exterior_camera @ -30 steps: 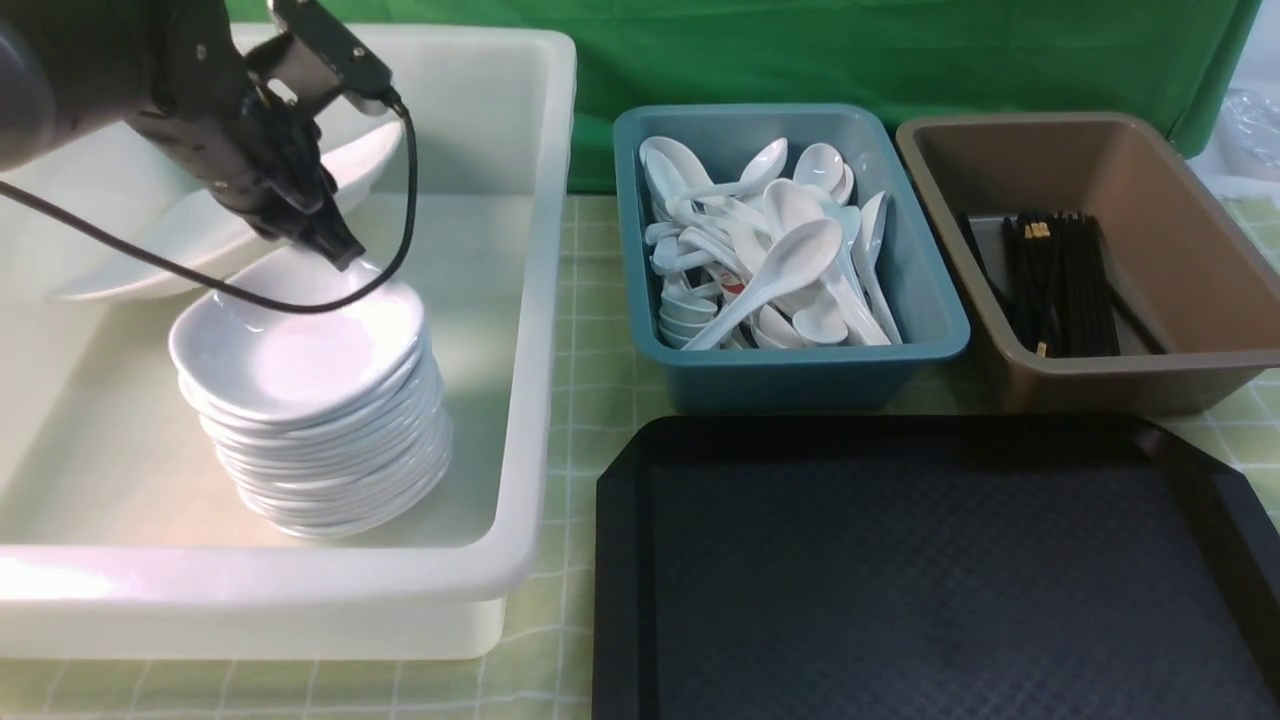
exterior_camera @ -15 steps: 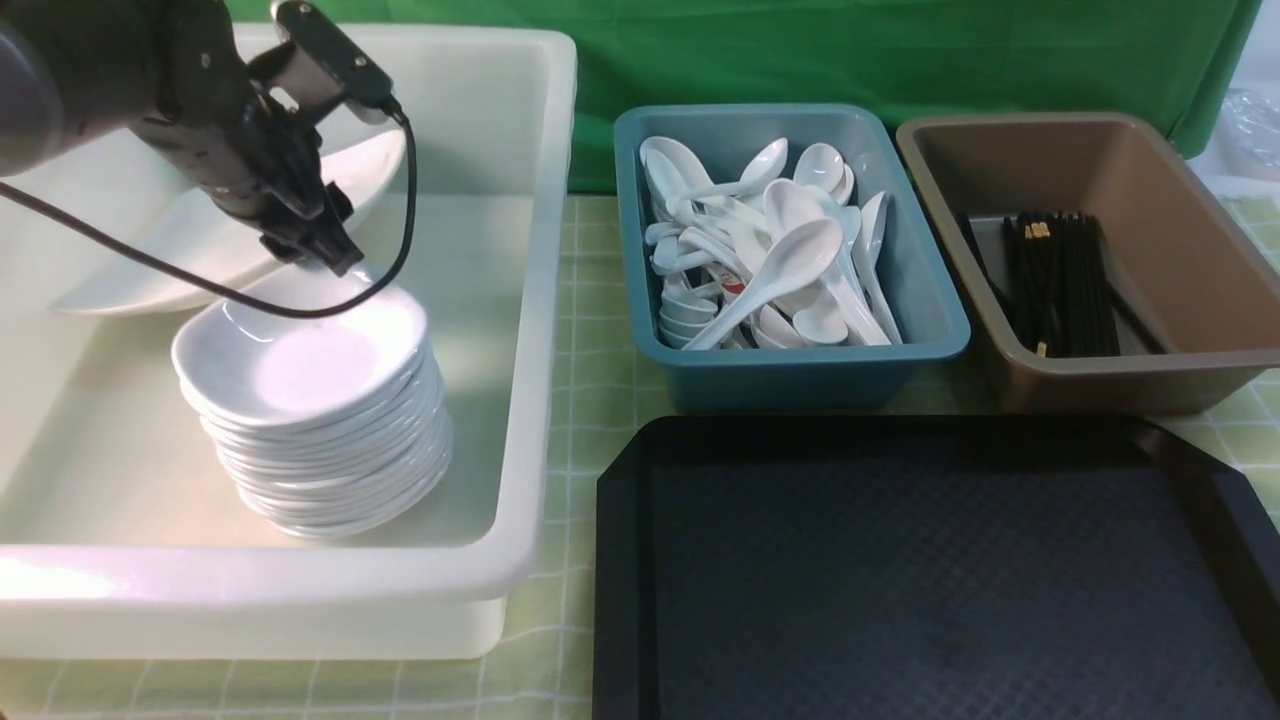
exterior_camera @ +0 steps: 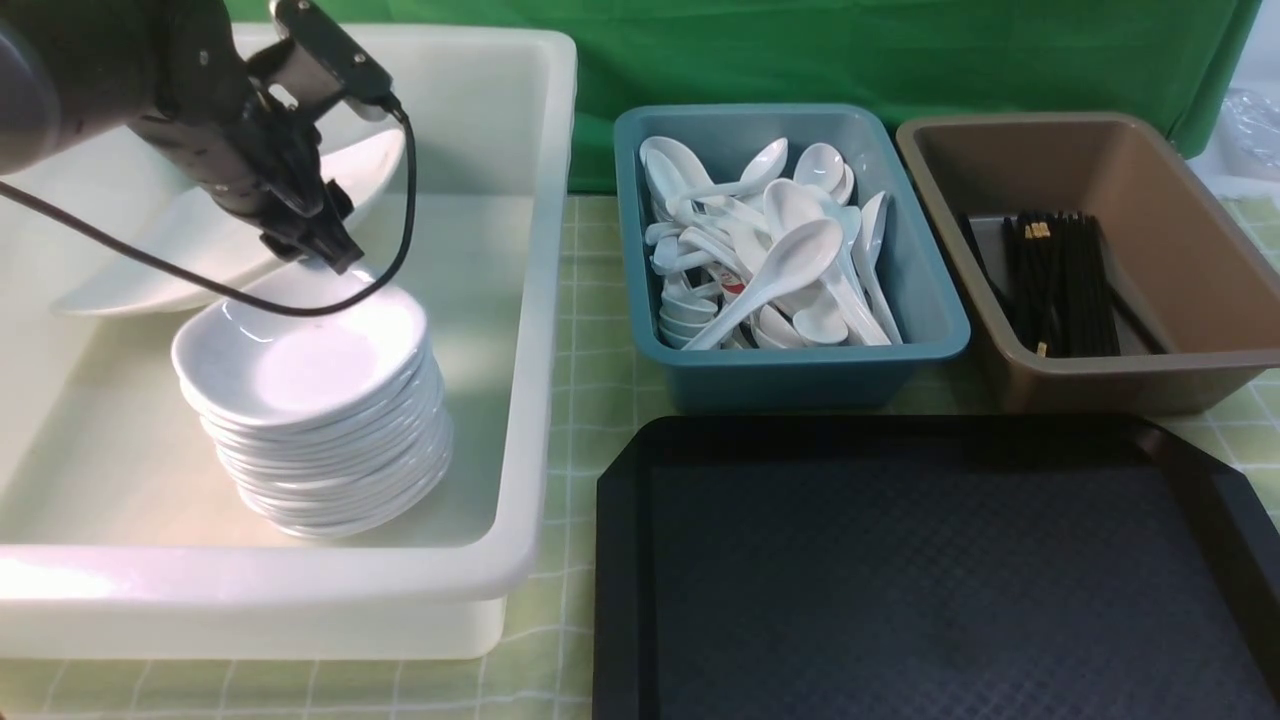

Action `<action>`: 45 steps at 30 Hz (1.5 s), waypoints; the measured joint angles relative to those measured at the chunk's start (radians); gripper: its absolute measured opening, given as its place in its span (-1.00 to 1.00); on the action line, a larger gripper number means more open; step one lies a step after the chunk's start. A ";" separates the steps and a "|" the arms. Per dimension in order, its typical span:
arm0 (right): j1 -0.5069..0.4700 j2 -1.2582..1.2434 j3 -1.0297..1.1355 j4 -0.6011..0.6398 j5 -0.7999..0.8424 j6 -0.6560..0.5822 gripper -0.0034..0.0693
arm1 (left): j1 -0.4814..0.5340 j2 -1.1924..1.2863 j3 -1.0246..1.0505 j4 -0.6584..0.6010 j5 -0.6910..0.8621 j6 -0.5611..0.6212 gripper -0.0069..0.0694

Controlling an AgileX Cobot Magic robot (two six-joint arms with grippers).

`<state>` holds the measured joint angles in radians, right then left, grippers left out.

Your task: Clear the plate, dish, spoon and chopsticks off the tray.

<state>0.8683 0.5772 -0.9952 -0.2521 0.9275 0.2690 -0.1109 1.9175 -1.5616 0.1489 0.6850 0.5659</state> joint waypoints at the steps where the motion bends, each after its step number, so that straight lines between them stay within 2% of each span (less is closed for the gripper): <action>1: 0.000 0.000 0.000 0.001 0.000 0.000 -0.77 | 0.000 0.000 0.000 -0.008 0.000 0.000 0.10; 4: 0.000 0.000 0.000 0.005 0.000 -0.001 -0.76 | 0.000 0.000 0.000 -0.040 0.000 0.000 0.09; 9: 0.000 0.000 0.000 0.016 0.000 -0.001 -0.76 | 0.000 0.000 0.000 -0.121 -0.006 0.015 -0.18; 12: 0.000 0.000 0.000 0.021 0.000 -0.001 -0.75 | 0.000 -0.001 -0.002 -0.162 -0.010 0.024 -0.61; 15: 0.000 0.000 0.000 0.031 0.000 -0.005 -0.75 | 0.000 -0.001 -0.002 -0.164 -0.010 0.028 -0.77; 26: 0.000 0.000 0.000 0.041 0.000 -0.025 -0.75 | -0.001 -0.129 -0.002 -0.178 0.004 -0.017 -0.78; 30: 0.000 0.000 0.000 0.041 0.000 -0.026 -0.73 | -0.001 -0.307 0.050 -0.267 0.032 -0.022 -0.78; 32: 0.000 0.000 0.000 0.041 0.000 -0.026 -0.72 | -0.002 -0.478 0.166 -0.369 -0.025 -0.006 -0.78; 33: 0.000 0.000 0.000 0.041 0.000 -0.026 -0.72 | -0.002 -0.479 0.166 -0.369 -0.025 -0.003 -0.78; 35: 0.000 0.000 0.000 0.040 0.000 -0.026 -0.71 | -0.013 -0.664 0.336 -0.506 -0.095 0.070 -0.78; 39: 0.000 0.000 0.000 0.026 0.000 -0.026 -0.71 | -0.049 -0.919 0.571 -0.670 -0.189 0.146 -0.78; 41: 0.000 0.000 0.000 0.022 0.000 -0.026 -0.71 | -0.089 -1.128 0.764 -0.778 -0.270 0.196 -0.78; 45: 0.000 0.000 0.000 0.022 0.000 -0.026 -0.71 | -0.119 -1.341 0.945 -0.840 -0.348 0.220 -0.78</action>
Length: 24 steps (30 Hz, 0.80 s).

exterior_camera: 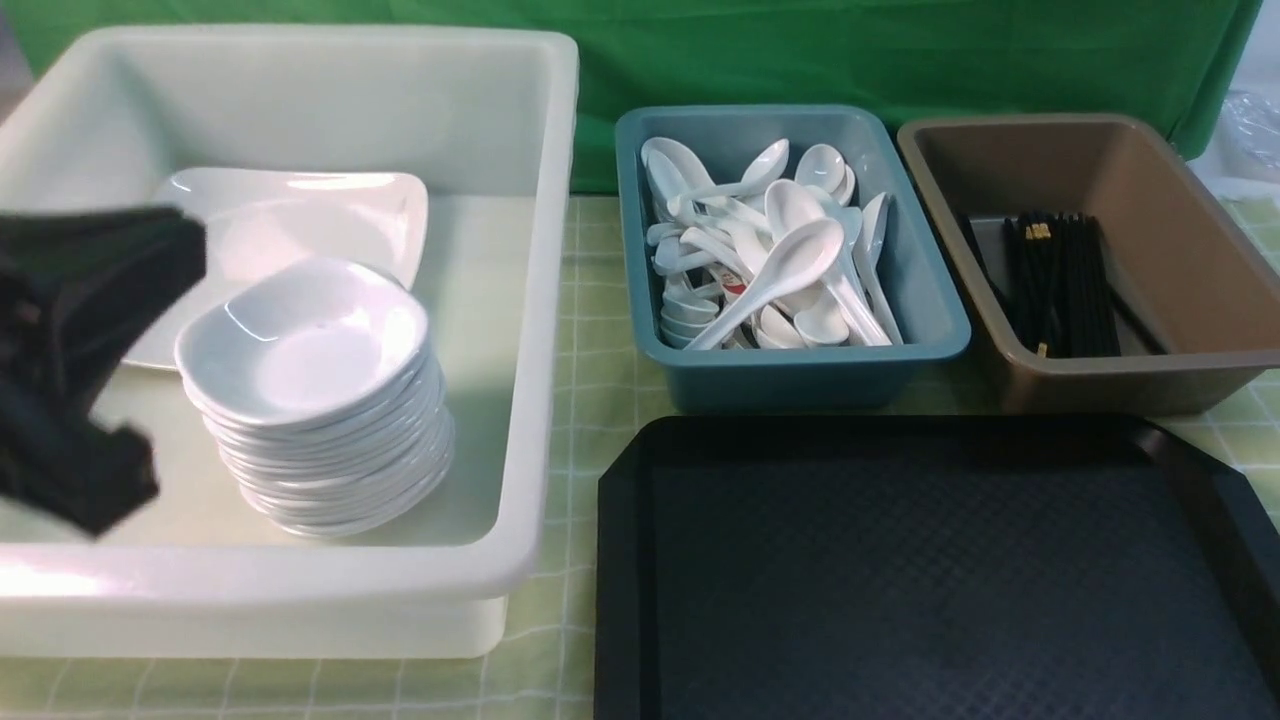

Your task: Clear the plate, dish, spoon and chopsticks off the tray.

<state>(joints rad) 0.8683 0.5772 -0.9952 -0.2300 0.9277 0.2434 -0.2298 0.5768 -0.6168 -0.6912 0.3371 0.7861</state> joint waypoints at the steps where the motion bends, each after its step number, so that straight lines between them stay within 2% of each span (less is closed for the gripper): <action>1: 0.000 0.000 0.000 0.000 0.000 0.000 -0.71 | -0.003 -0.047 0.045 -0.007 -0.016 0.000 -0.78; 8: 0.000 0.000 0.000 -0.001 0.008 0.000 -0.69 | -0.004 -0.221 0.138 -0.010 -0.032 0.002 -0.77; 16: 0.000 0.000 0.000 -0.001 0.008 0.000 -0.62 | -0.004 -0.242 0.144 0.163 -0.029 0.002 -0.77; 24: -0.003 0.000 0.000 -0.001 0.008 0.001 -0.57 | -0.004 -0.242 0.144 0.280 -0.028 0.002 -0.77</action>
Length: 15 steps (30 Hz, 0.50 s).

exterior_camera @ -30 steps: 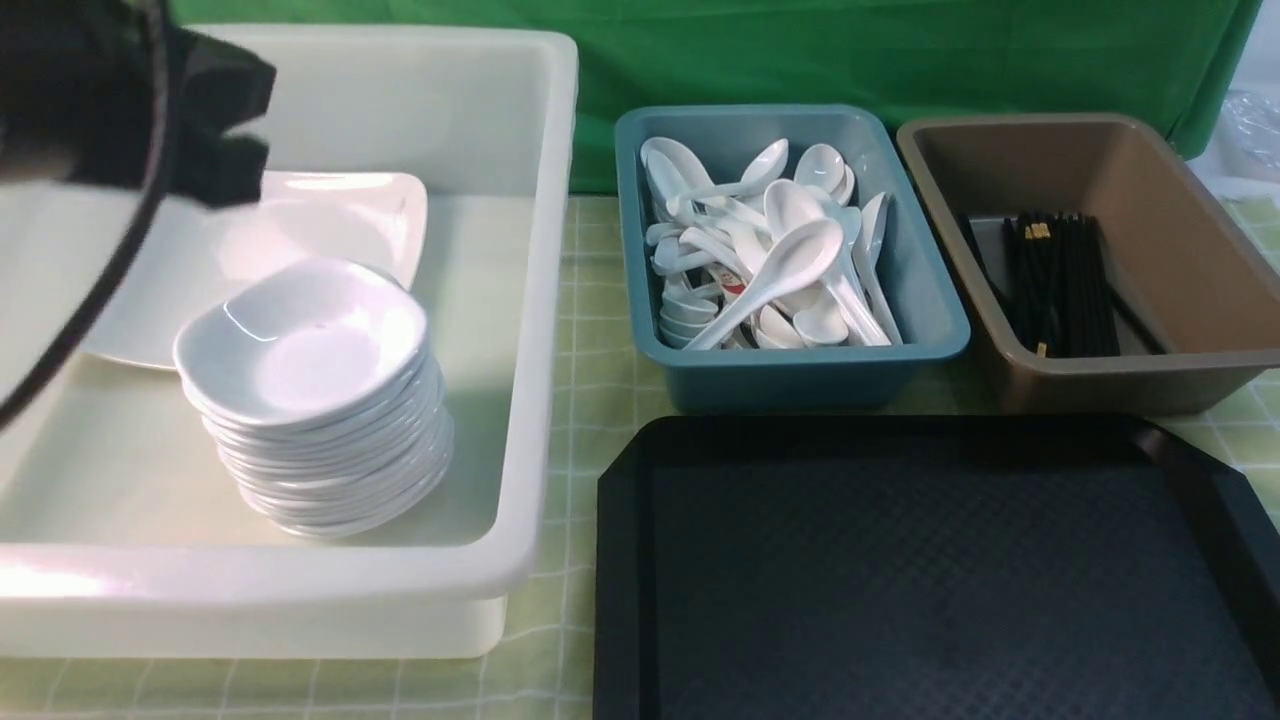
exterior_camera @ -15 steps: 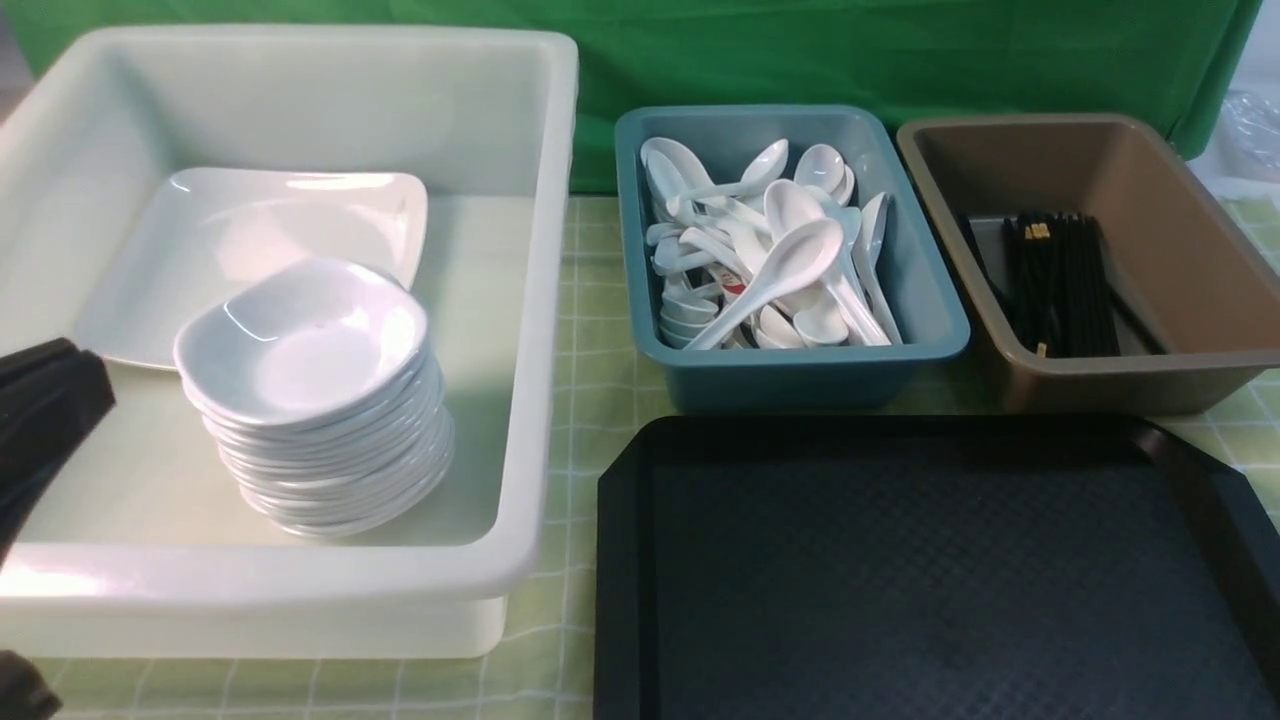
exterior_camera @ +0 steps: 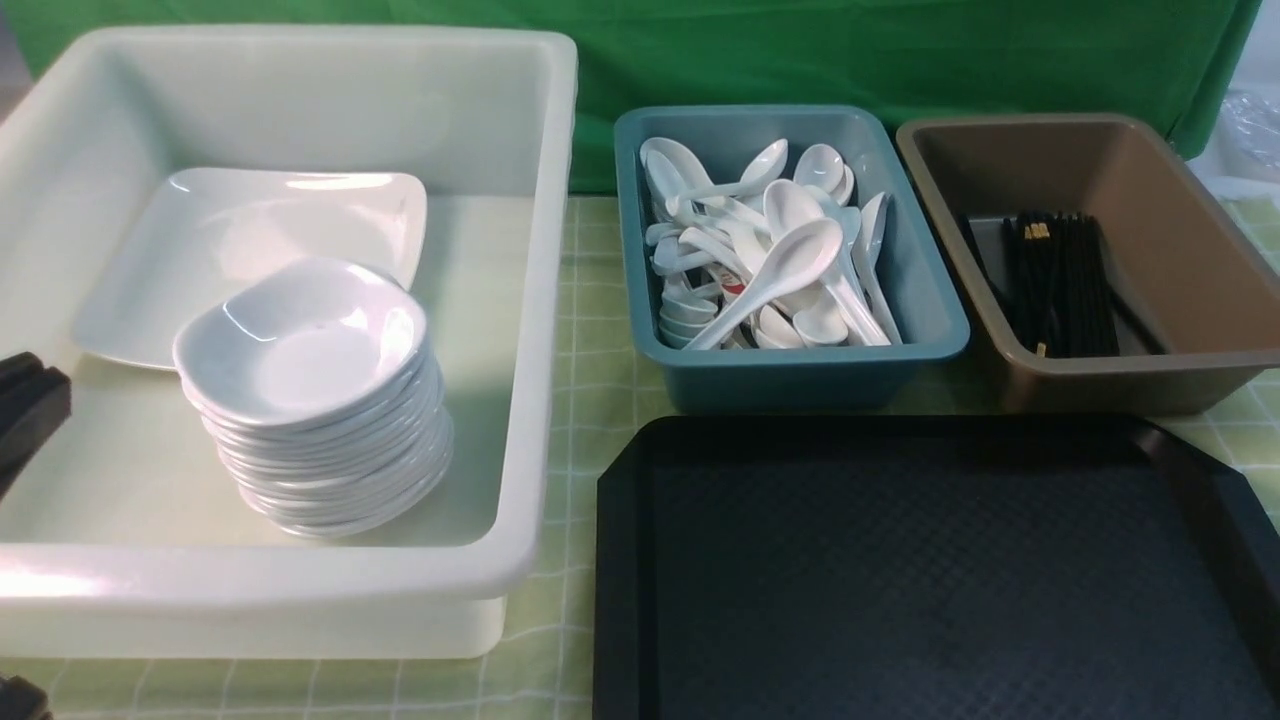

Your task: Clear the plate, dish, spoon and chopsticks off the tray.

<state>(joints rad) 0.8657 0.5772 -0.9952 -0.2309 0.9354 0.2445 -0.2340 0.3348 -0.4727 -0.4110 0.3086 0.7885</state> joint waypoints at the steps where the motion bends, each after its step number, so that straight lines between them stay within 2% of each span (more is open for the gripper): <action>1: -0.001 0.000 0.000 0.001 0.000 0.000 -0.56 | 0.000 0.000 0.000 0.004 0.000 0.001 -0.77; 4: -0.072 -0.001 0.000 0.015 0.000 -0.004 -0.55 | 0.000 0.000 0.000 0.023 0.001 0.002 -0.77; 6: -0.162 -0.009 0.008 0.044 -0.005 -0.044 -0.63 | 0.000 0.000 0.000 0.025 0.002 0.002 -0.77; 8: -0.293 -0.041 0.054 0.100 -0.047 -0.134 -0.78 | 0.000 0.000 0.000 0.029 0.002 0.002 -0.77; 9: -0.307 -0.041 0.061 0.100 -0.054 -0.154 -0.80 | 0.000 0.000 0.000 0.029 0.002 0.002 -0.77; 10: -0.400 -0.075 0.126 0.147 -0.111 -0.221 -0.84 | 0.000 0.000 0.000 0.029 0.003 0.002 -0.77; 15: -0.693 -0.251 0.486 0.277 -0.456 -0.408 -0.86 | 0.000 0.000 0.000 0.029 0.003 0.001 -0.77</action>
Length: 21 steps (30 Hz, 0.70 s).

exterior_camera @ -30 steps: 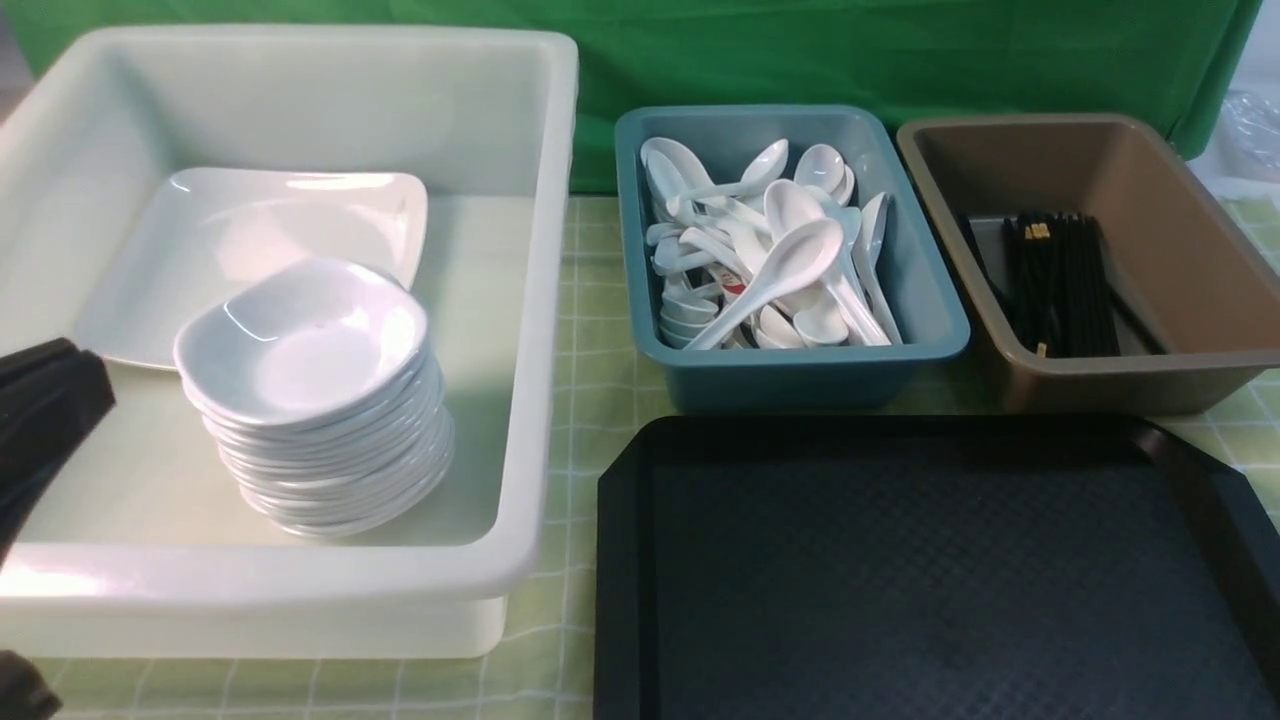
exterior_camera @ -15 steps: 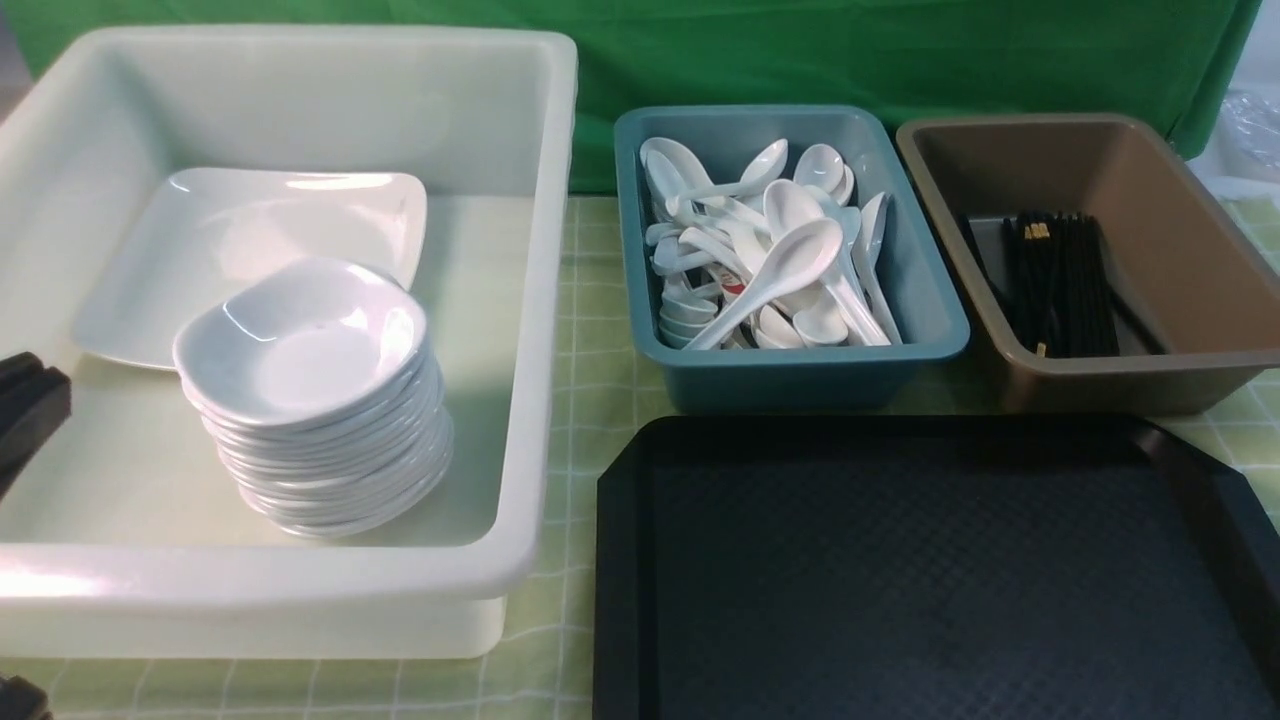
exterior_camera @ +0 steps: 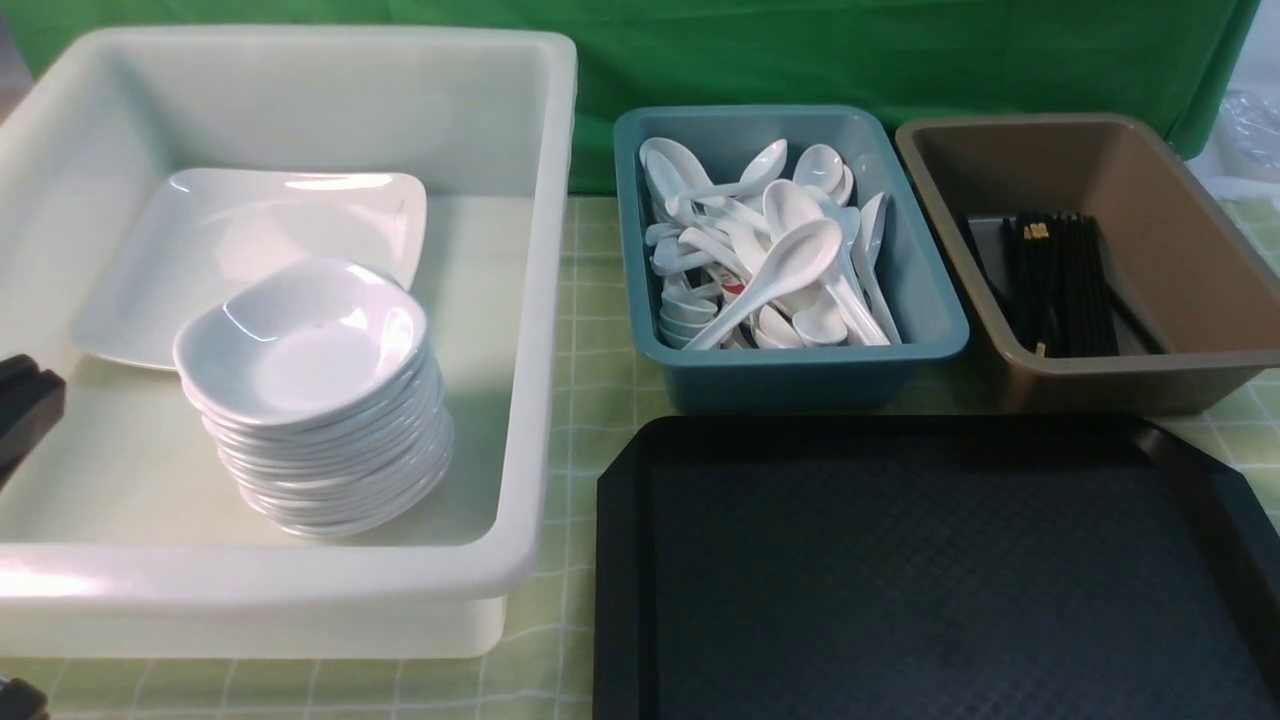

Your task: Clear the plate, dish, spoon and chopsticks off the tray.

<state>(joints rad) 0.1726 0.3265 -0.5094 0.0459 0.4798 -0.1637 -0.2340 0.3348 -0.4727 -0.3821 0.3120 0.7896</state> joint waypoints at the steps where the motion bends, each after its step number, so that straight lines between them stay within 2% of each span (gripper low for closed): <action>1: -0.019 -0.023 0.032 0.008 -0.029 -0.007 -0.86 | 0.000 0.000 0.000 0.000 0.000 0.000 -0.77; 2: -0.074 -0.078 0.155 0.019 -0.137 -0.017 -0.86 | 0.000 0.000 0.000 0.000 0.000 0.000 -0.77; 3: -0.080 -0.086 0.169 0.021 -0.149 -0.020 -0.86 | 0.000 0.000 0.000 0.000 0.000 0.000 -0.77; 4: -0.124 -0.159 0.304 0.028 -0.262 -0.031 -0.86 | 0.000 0.000 0.000 0.000 0.000 0.000 -0.77; 8: -0.150 -0.267 0.475 0.035 -0.378 -0.024 -0.86 | 0.000 0.000 0.000 0.000 0.000 0.000 -0.77; 10: -0.152 -0.308 0.507 0.035 -0.374 -0.003 -0.86 | 0.000 0.000 0.000 0.000 0.000 0.000 -0.77; 14: -0.152 -0.324 0.516 0.030 -0.249 0.016 -0.86 | 0.000 -0.001 0.000 0.001 0.000 0.011 -0.77; 21: -0.152 -0.325 0.516 0.027 -0.223 0.017 -0.86 | 0.000 -0.001 0.000 0.011 0.000 0.014 -0.77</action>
<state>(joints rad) 0.0208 0.0018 0.0068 0.0731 0.2564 -0.1462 -0.2340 0.3336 -0.4727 -0.3706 0.3120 0.8040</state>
